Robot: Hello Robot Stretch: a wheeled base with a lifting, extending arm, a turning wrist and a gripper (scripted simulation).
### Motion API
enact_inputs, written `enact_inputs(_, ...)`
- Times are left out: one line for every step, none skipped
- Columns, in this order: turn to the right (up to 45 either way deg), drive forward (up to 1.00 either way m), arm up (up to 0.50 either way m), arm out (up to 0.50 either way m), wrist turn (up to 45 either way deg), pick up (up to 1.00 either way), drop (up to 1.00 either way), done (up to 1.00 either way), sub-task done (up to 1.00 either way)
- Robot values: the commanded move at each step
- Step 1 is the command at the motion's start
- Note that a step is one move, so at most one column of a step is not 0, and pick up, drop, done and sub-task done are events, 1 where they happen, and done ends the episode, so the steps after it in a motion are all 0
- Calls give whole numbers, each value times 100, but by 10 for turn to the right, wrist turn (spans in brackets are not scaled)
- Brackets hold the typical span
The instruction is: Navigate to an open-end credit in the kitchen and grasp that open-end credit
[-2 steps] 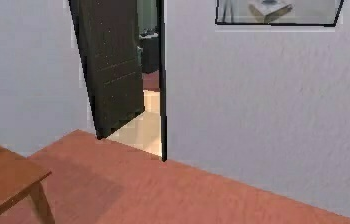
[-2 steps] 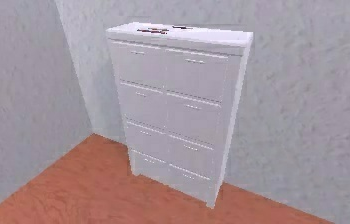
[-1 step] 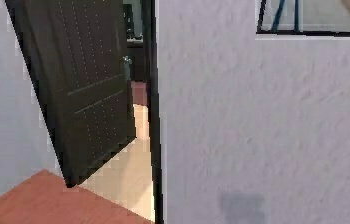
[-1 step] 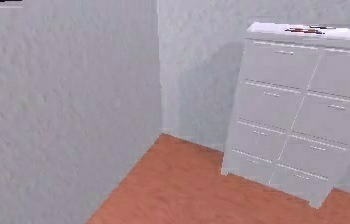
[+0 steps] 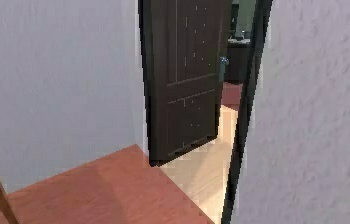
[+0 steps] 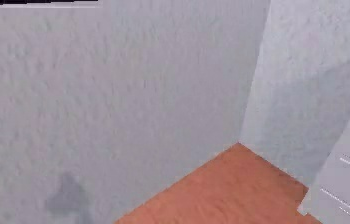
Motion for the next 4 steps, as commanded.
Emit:
enact_inputs(0,55,0,0,0,0,0,0,0)
enact_inputs(-390,0,0,0,0,0,0,0,0)
enact_inputs(0,30,0,0,0,0,0,0,0)
enact_inputs(450,0,0,0,0,0,0,0,0)
